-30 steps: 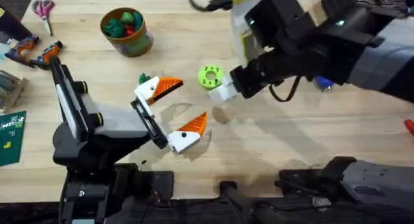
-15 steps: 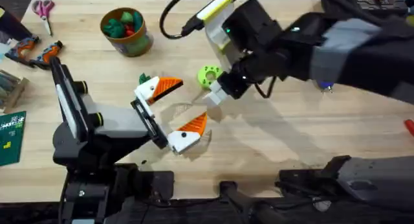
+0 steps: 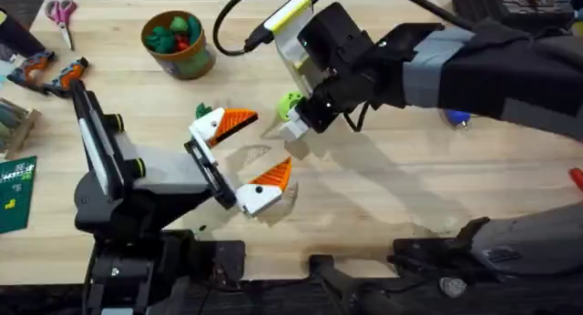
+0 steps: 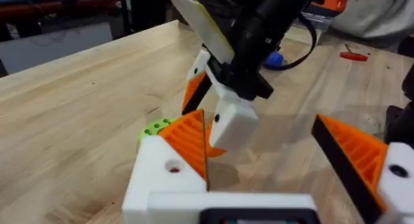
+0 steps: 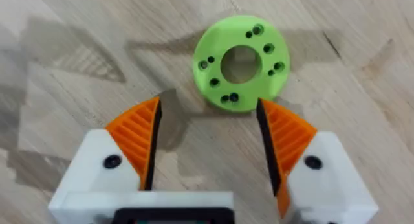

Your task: Pick up the gripper from the table and insert it into the empty holder that is missing its gripper. Then pick up a screw, insert it into the mounting hole, and use the screwdriver to tighten it. Finally, clean up the table by picking up the vegetable and placing it into the bucket.

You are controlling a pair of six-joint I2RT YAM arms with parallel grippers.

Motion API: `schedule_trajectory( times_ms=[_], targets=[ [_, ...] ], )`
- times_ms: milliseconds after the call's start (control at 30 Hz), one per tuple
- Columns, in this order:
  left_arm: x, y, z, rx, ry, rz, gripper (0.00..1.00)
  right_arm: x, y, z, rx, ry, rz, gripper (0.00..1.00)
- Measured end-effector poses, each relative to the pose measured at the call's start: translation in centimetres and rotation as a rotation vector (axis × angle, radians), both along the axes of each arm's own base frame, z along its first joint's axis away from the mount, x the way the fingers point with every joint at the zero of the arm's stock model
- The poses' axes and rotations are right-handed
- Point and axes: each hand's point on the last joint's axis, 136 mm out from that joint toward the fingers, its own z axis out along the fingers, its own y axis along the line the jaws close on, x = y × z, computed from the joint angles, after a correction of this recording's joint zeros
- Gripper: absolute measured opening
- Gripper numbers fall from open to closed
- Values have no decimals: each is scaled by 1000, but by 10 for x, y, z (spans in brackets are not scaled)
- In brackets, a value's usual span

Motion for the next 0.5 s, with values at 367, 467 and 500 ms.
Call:
schedule_trajectory(
  times_ms=[367,467,500],
  targets=[
    [0,0,0,0,0,0,985,7,-3,-7,-5,5,-16,715],
    [0,0,0,0,0,0,986,10,-5,-17,-18,17,-26,642],
    [0,0,0,0,0,0,986,11,-5,-19,-20,19,-28,624]
  ],
)
